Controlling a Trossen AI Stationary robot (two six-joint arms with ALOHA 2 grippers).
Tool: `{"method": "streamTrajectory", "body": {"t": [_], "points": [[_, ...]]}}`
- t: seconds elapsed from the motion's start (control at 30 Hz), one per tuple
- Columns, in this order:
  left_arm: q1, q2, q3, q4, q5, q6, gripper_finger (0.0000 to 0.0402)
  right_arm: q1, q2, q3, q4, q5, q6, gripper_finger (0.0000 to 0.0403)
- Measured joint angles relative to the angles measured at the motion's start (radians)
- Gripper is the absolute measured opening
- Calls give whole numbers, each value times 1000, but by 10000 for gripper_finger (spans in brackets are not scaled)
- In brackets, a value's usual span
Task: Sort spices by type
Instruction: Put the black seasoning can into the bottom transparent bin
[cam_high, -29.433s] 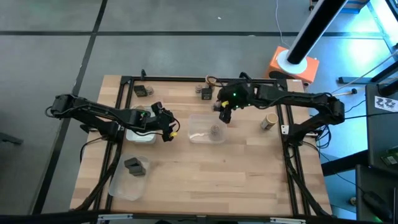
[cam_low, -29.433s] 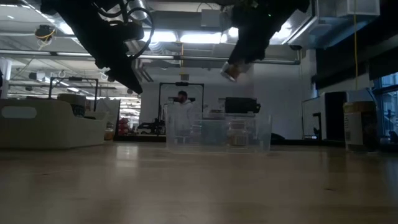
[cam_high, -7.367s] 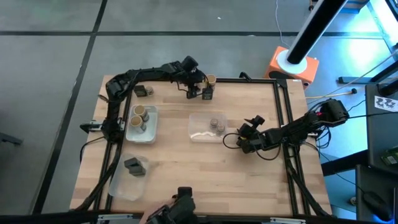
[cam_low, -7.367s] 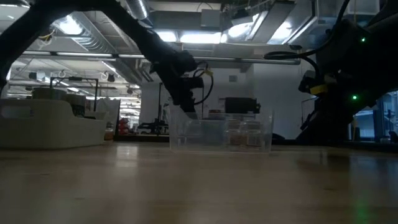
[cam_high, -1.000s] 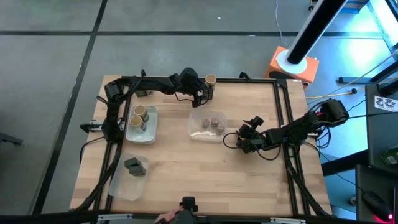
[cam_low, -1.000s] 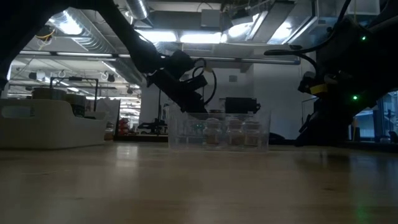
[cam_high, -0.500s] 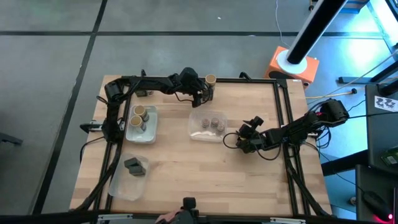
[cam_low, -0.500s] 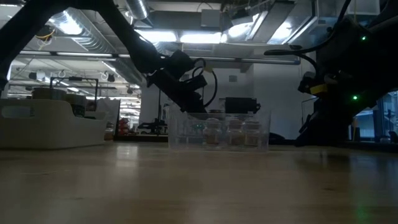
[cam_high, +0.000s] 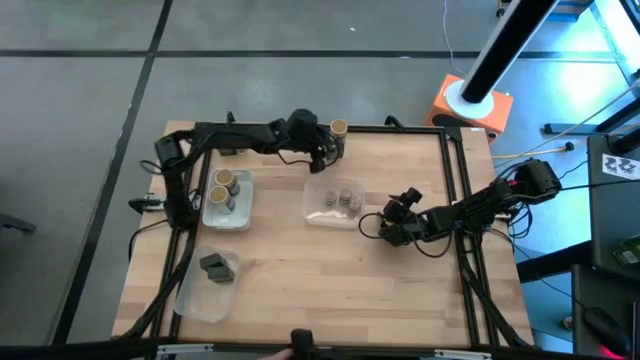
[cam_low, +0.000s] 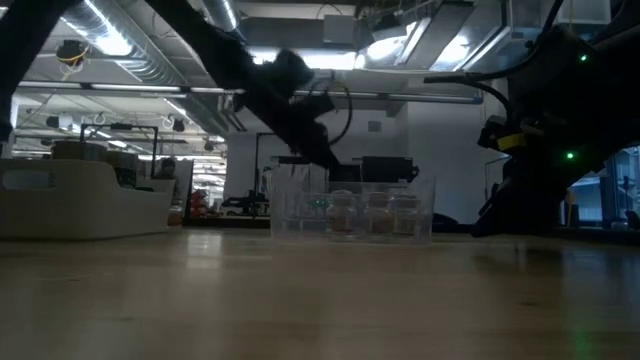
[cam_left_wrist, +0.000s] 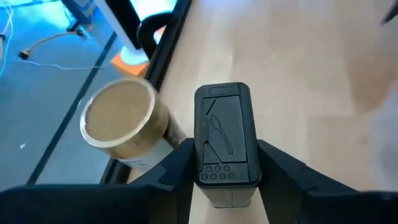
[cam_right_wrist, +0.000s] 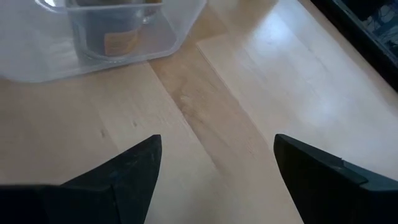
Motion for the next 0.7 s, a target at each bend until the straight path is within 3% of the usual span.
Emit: {"method": "streamTrajectory", "body": {"t": [0.13,0.33,0.53,0.7], "points": [[-41,-86,0,-76,-14,-24,125,0,0,0,2,-12,0,310],[-128,-223,0,-206,-123,-67,129,0,0,0,21,-22,0,310],[-229,-334,0,-353,-143,-189,131,0,0,0,33,-22,-3,310],[-335,-401,0,-469,-243,-282,131,0,0,0,70,-8,-64,310]]}}
